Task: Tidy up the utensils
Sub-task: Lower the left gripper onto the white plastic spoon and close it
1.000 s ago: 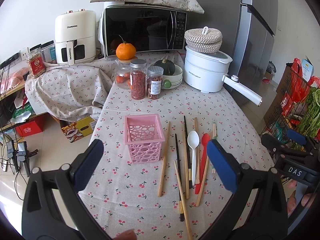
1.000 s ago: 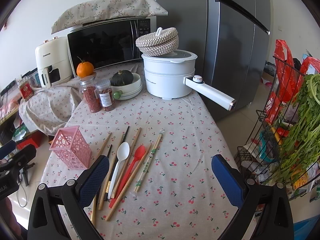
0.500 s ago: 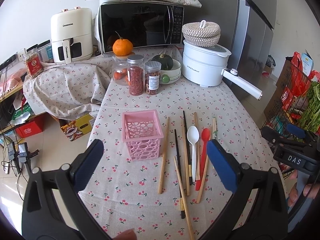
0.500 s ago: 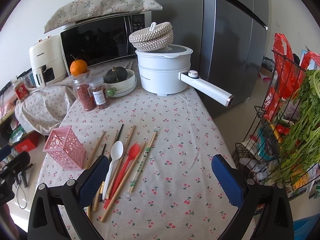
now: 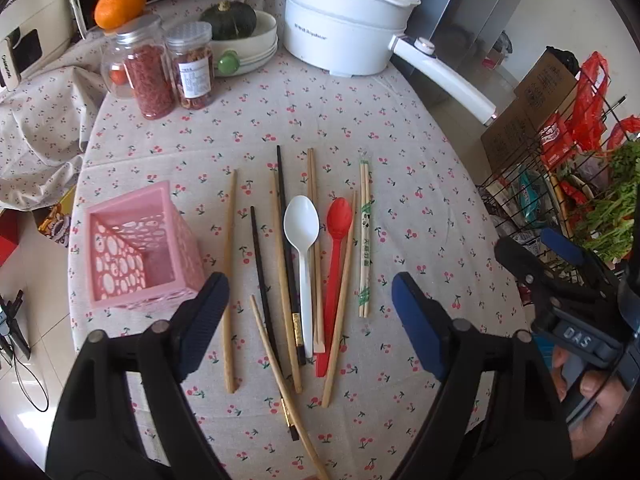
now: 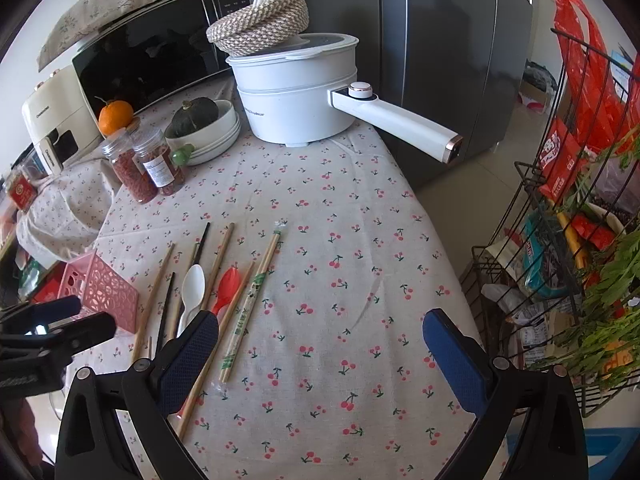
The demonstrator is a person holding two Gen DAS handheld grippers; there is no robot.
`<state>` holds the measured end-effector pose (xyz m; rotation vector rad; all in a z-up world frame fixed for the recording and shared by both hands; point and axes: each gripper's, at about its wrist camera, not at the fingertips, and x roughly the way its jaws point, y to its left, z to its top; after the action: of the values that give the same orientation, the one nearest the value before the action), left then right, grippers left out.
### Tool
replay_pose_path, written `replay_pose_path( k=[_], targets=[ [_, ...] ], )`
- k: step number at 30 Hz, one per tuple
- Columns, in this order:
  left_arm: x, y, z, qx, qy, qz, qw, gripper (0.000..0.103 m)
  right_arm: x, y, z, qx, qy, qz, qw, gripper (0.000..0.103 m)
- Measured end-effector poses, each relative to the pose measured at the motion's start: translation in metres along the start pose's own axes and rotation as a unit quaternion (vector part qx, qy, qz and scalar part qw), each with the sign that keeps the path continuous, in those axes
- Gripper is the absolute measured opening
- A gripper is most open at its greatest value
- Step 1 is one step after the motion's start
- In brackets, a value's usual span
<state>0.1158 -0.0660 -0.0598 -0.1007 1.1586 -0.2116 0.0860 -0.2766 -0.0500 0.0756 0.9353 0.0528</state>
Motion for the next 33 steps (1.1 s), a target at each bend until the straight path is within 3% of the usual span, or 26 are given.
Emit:
replay_pose_path(
  k=[4,8,15,22,23,25,29,33],
  targets=[
    [0.048,-0.001,0.023,-0.013,0.05,0.022,0.9984,0.058,0.006,-0.011,0.002,0.02,0.014,0.013,1.0,0.102],
    [0.079,0.0,0.036,-0.026,0.076,0.03,0.9963,0.052,0.011,-0.017,0.002,0.023,0.017,0.006,1.0,0.102],
    [0.106,-0.001,0.046,-0.035,0.096,0.062,0.9929,0.052,0.021,-0.021,0.004,0.025,0.031,0.007,0.999,0.102],
    [0.115,0.003,0.046,-0.035,0.105,0.07,0.9915,0.03,0.027,-0.017,0.006,0.021,0.036,0.009,0.999,0.102],
    [0.115,0.003,0.046,-0.037,0.101,0.066,0.992,0.029,0.028,-0.017,0.006,0.021,0.039,0.01,0.999,0.102],
    [0.104,0.005,0.044,-0.031,0.085,0.063,0.9939,0.013,0.032,-0.017,0.006,0.023,0.044,0.014,0.999,0.102],
    [0.067,0.011,0.036,-0.017,0.038,0.039,0.9984,0.013,0.041,-0.016,0.007,0.035,0.058,0.039,0.997,0.095],
    [0.016,0.016,0.021,-0.003,-0.011,0.013,0.9999,0.012,0.056,-0.017,0.006,0.064,0.088,0.079,0.991,0.077]
  ],
)
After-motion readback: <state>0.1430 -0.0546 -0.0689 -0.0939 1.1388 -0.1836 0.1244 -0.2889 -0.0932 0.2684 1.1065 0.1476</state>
